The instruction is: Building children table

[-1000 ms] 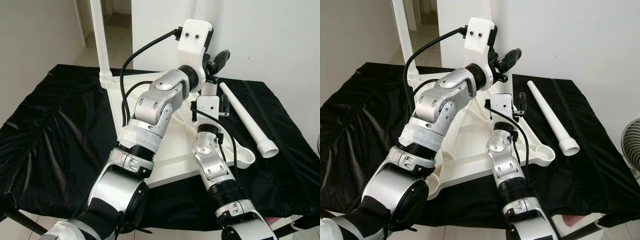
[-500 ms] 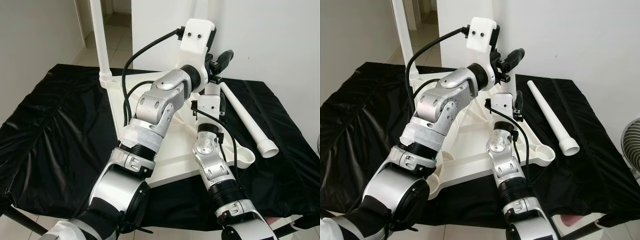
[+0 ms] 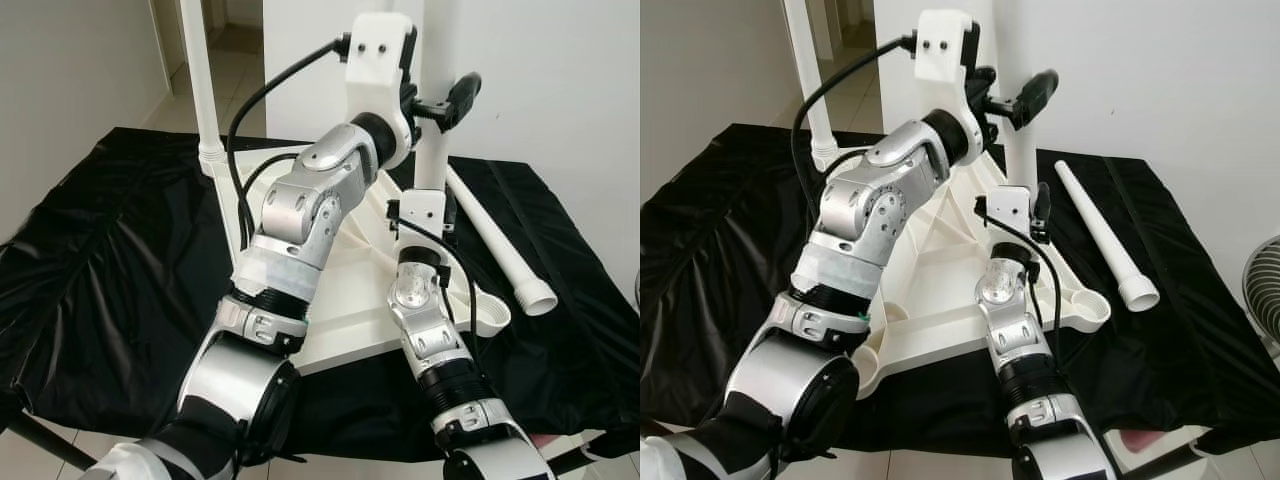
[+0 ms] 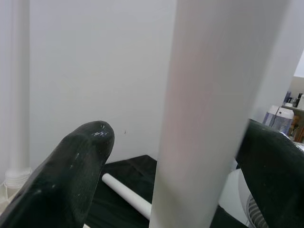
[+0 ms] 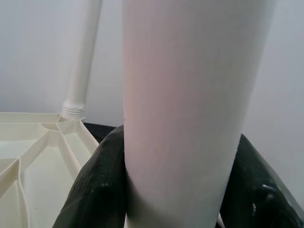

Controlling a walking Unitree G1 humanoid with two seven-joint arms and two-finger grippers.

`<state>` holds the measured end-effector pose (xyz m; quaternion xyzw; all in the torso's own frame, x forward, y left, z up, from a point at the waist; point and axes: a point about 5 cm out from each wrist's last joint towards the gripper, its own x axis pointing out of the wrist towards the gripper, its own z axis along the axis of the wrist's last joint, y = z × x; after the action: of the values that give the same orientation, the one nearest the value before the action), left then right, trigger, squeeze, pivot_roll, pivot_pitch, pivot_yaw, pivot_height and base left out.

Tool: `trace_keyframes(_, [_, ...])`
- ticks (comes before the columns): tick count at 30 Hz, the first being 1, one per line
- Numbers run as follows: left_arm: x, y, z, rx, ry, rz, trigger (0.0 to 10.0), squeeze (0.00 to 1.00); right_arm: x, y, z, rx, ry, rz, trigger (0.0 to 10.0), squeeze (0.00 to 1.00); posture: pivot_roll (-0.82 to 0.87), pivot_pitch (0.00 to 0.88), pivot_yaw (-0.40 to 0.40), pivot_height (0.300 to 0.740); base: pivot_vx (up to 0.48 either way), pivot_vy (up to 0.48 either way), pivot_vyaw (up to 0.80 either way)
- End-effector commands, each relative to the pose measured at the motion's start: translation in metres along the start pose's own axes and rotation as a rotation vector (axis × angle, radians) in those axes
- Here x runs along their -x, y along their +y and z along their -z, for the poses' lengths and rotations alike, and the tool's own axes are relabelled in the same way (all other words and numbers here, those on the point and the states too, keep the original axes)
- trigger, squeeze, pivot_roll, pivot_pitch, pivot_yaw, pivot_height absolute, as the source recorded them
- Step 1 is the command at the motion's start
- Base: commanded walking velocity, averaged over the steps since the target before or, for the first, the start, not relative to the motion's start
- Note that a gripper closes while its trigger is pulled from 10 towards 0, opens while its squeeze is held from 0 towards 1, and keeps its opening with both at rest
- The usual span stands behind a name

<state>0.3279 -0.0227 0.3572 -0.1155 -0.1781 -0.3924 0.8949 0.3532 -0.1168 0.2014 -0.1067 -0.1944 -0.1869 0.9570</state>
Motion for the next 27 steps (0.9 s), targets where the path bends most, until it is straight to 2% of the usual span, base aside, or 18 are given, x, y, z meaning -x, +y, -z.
trace_keyframes(1, [0.005, -0.009, 0.008, 0.011, 0.017, 0.081, 10.0, 0.00, -0.004, -0.004, -0.004, -0.015, -0.015, 0.029, 10.0, 0.00, 0.02, 0.010, -0.025, 0.740, 0.000, 0.000, 0.00])
trace_keyframes(2, [0.010, -0.010, 0.009, -0.011, 0.018, 0.119, 10.0, 0.00, -0.005, -0.006, -0.003, -0.021, -0.006, 0.037, 10.0, 0.00, 0.02, 0.008, -0.024, 0.740, 0.000, 0.000, 0.00])
trace_keyframes(6, [0.015, -0.013, 0.011, -0.034, 0.021, 0.161, 10.0, 0.00, -0.006, -0.007, -0.002, -0.028, 0.005, 0.044, 10.0, 0.00, 0.02, 0.008, -0.024, 0.740, 0.000, 0.000, 0.00])
trace_keyframes(7, [0.022, -0.014, 0.014, -0.029, 0.034, 0.205, 10.0, 0.00, -0.008, -0.010, -0.002, -0.040, 0.011, 0.054, 10.0, 0.00, 0.02, 0.005, -0.022, 0.740, 0.000, 0.000, 0.00])
trace_keyframes(8, [0.022, -0.014, 0.014, -0.029, 0.034, 0.205, 10.0, 0.00, -0.008, -0.010, -0.002, -0.040, 0.011, 0.054, 10.0, 0.00, 0.02, 0.005, -0.022, 0.740, 0.000, 0.000, 0.00])
trace_keyframes(10, [0.034, -0.009, 0.024, 0.008, 0.063, 0.223, 10.0, 0.00, -0.012, -0.014, -0.001, -0.066, 0.036, 0.075, 10.0, 0.00, 0.02, 0.005, -0.018, 0.740, 0.000, 0.000, 0.00])
trace_keyframes(11, [0.034, -0.009, 0.024, 0.008, 0.063, 0.223, 10.0, 0.00, -0.012, -0.014, -0.001, -0.066, 0.036, 0.075, 10.0, 0.00, 0.02, 0.005, -0.018, 0.740, 0.000, 0.000, 0.00])
trace_keyframes(13, [0.040, -0.005, 0.029, 0.023, 0.077, 0.213, 10.0, 0.00, -0.013, -0.016, 0.001, -0.068, 0.055, 0.086, 10.0, 0.00, 0.02, 0.009, -0.015, 0.740, 0.000, 0.000, 0.00])
trace_keyframes(15, [0.045, 0.006, 0.035, 0.065, 0.096, 0.142, 10.0, 0.00, -0.014, -0.021, 0.007, -0.088, 0.102, 0.084, 10.0, 0.00, 0.02, 0.009, -0.015, 0.740, 0.000, 0.000, 0.00])
trace_keyframes(18, [0.046, 0.012, 0.036, 0.088, 0.096, 0.105, 10.0, 0.00, -0.015, -0.023, 0.009, -0.087, 0.110, 0.076, 10.0, 0.00, 0.02, 0.019, -0.007, 0.740, 0.000, 0.000, 0.00])
trace_keyframes(20, [0.048, 0.023, 0.033, 0.117, 0.084, 0.042, 10.0, 0.00, -0.019, -0.030, 0.015, -0.075, 0.124, 0.070, 10.0, 0.00, 0.02, 0.023, -0.004, 0.740, 0.000, 0.000, 0.00])
trace_keyframes(27, [0.052, 0.032, 0.029, 0.114, 0.069, -0.004, 10.0, 0.00, -0.025, -0.040, 0.018, -0.051, 0.128, 0.062, 10.0, 0.00, 0.02, 0.030, -0.005, 0.740, 0.000, 0.000, 0.00])
